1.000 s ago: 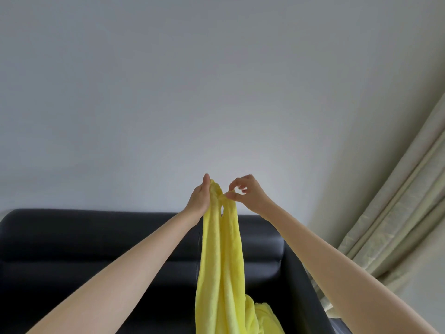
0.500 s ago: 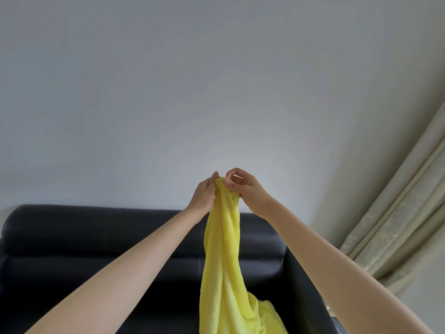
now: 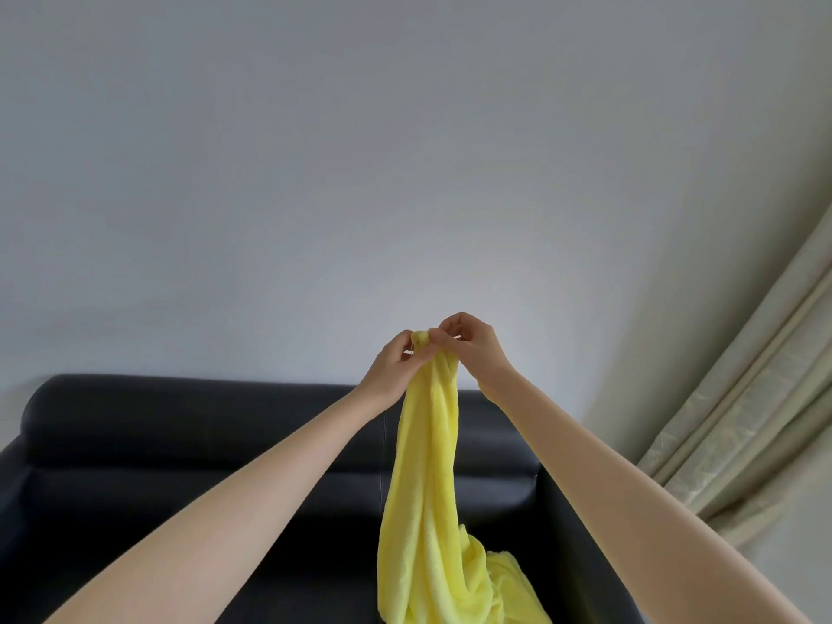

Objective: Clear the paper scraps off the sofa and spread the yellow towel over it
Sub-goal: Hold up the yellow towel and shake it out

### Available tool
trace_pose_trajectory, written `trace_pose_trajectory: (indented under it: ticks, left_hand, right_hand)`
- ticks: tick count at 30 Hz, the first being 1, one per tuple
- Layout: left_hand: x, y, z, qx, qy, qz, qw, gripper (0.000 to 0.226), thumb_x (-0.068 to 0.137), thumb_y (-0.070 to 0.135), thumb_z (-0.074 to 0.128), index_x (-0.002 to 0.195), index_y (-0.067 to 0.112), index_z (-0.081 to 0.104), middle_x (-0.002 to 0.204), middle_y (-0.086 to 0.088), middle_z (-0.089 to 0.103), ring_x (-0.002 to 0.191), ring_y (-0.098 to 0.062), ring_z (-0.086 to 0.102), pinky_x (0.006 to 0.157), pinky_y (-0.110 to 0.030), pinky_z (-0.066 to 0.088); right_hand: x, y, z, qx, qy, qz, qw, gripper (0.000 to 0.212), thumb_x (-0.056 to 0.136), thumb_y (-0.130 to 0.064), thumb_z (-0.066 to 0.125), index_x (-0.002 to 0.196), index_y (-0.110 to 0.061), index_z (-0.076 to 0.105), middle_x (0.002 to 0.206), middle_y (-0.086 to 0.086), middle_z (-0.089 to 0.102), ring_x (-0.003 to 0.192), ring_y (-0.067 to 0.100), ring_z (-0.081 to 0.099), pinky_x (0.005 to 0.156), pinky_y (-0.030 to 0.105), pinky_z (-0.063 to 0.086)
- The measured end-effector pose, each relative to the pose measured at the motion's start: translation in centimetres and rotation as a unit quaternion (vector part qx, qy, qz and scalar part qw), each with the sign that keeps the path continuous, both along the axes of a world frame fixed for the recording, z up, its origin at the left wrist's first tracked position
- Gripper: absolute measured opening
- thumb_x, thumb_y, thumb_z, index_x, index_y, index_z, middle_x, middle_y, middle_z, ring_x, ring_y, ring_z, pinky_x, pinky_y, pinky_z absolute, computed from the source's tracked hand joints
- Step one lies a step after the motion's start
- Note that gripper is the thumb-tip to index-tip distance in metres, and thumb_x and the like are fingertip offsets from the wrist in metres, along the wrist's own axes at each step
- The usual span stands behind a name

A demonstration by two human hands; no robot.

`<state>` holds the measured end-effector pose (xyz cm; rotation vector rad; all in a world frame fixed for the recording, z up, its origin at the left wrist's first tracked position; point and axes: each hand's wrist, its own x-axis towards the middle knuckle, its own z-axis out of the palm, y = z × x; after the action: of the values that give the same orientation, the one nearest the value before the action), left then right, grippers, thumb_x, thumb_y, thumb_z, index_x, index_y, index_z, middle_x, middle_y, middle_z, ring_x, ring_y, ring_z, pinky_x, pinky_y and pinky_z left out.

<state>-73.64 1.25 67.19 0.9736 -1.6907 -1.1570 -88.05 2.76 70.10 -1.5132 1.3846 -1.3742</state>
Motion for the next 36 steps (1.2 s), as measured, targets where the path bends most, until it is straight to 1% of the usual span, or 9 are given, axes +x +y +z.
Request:
trace_pose_trajectory:
  ticks: [6,10,13,16,18,24,29,33,36]
  left_hand:
    - [0.4,-0.3,-0.1,-0.041,-0.068,0.013,0.997,0.026,0.101,0.029,0.040,0.111,0.012,0.056,0.105,-0.007,0.062,0.101,-0.025,0.059,0.088,-0.041,0.049]
    - [0.3,0.0,-0.3,-0.083,-0.107,0.037,0.990,0.024,0.100,0.019,0.034,0.103,0.010,0.055,0.093,-0.003,0.061,0.082,-0.015,0.055,0.071,-0.027,0.043]
    - [-0.1,0.1,0.0,-0.072,-0.052,0.109,0.990,0.023,0.098,0.013,0.032,0.079,0.013,0.045,0.073,0.003,0.049,0.067,-0.011,0.045,0.063,-0.027,0.036]
    - [0.0,-0.7,1.2,-0.024,0.038,0.169,0.985,0.026,0.094,0.013,0.032,0.071,0.014,0.045,0.074,-0.002,0.053,0.070,-0.017,0.050,0.068,-0.031,0.041]
    - [0.4,-1.3,2.3,-0.005,0.089,0.171,0.981,0.025,0.089,0.011,0.033,0.068,0.012,0.047,0.070,-0.004,0.055,0.067,-0.020,0.052,0.065,-0.032,0.044]
    - [2.2,-3.2,6.4,-0.012,0.155,0.228,0.961,0.027,0.083,0.008,0.034,0.058,0.016,0.039,0.058,-0.001,0.049,0.056,-0.018,0.045,0.057,-0.028,0.039]
    - [4.9,-5.4,8.6,-0.051,0.100,0.285,0.952,0.024,0.078,0.021,0.033,0.054,0.019,0.039,0.060,-0.001,0.053,0.063,-0.021,0.050,0.063,-0.033,0.041]
    - [7.6,-6.3,9.1,-0.073,0.042,0.370,0.925,0.032,0.093,0.013,0.033,0.062,0.014,0.040,0.084,-0.025,0.061,0.082,-0.039,0.054,0.071,-0.040,0.043]
    - [8.7,-6.4,8.7,-0.075,-0.017,0.381,0.921,0.027,0.096,0.015,0.031,0.073,0.008,0.044,0.079,-0.014,0.052,0.080,-0.029,0.046,0.069,-0.034,0.032]
  right_hand:
    - [-0.8,0.5,-0.1,0.088,0.007,0.062,0.994,0.027,0.088,-0.033,0.067,0.095,-0.007,0.064,0.070,-0.009,0.055,0.055,-0.002,0.050,0.051,0.010,0.037]
    - [-1.7,0.6,-0.7,0.146,0.064,0.153,0.975,0.029,0.086,-0.045,0.065,0.086,-0.015,0.063,0.071,-0.009,0.056,0.064,0.006,0.049,0.064,0.021,0.035]
    - [-1.9,0.6,-1.3,0.171,0.078,0.202,0.961,0.029,0.084,-0.043,0.068,0.085,-0.014,0.063,0.081,-0.002,0.063,0.076,0.014,0.059,0.078,0.028,0.041]
    - [-2.0,0.7,-1.9,0.196,0.106,0.232,0.947,0.037,0.083,-0.039,0.070,0.106,-0.009,0.068,0.109,0.005,0.071,0.105,0.021,0.065,0.101,0.033,0.043]
    - [-2.4,0.5,-2.7,0.224,0.128,0.237,0.937,0.036,0.082,-0.034,0.072,0.111,-0.013,0.069,0.113,0.002,0.070,0.110,0.017,0.064,0.105,0.033,0.041]
    - [-3.4,0.7,-4.7,0.296,0.271,0.187,0.897,0.050,0.068,-0.043,0.080,0.112,-0.025,0.066,0.111,-0.010,0.069,0.109,0.013,0.062,0.103,0.033,0.044]
    - [-5.0,0.8,-5.5,0.326,0.427,0.098,0.838,0.066,0.065,-0.055,0.076,0.119,-0.023,0.055,0.113,-0.006,0.061,0.112,0.021,0.050,0.108,0.039,0.034]
    - [-7.3,1.2,-5.0,0.336,0.550,0.056,0.763,0.052,0.072,-0.051,0.070,0.112,-0.022,0.051,0.103,-0.005,0.055,0.109,0.023,0.038,0.110,0.042,0.024]
    - [-8.7,0.5,-4.5,0.311,0.616,0.019,0.724,0.043,0.073,-0.047,0.069,0.098,-0.021,0.047,0.094,-0.005,0.053,0.098,0.019,0.045,0.097,0.034,0.025]
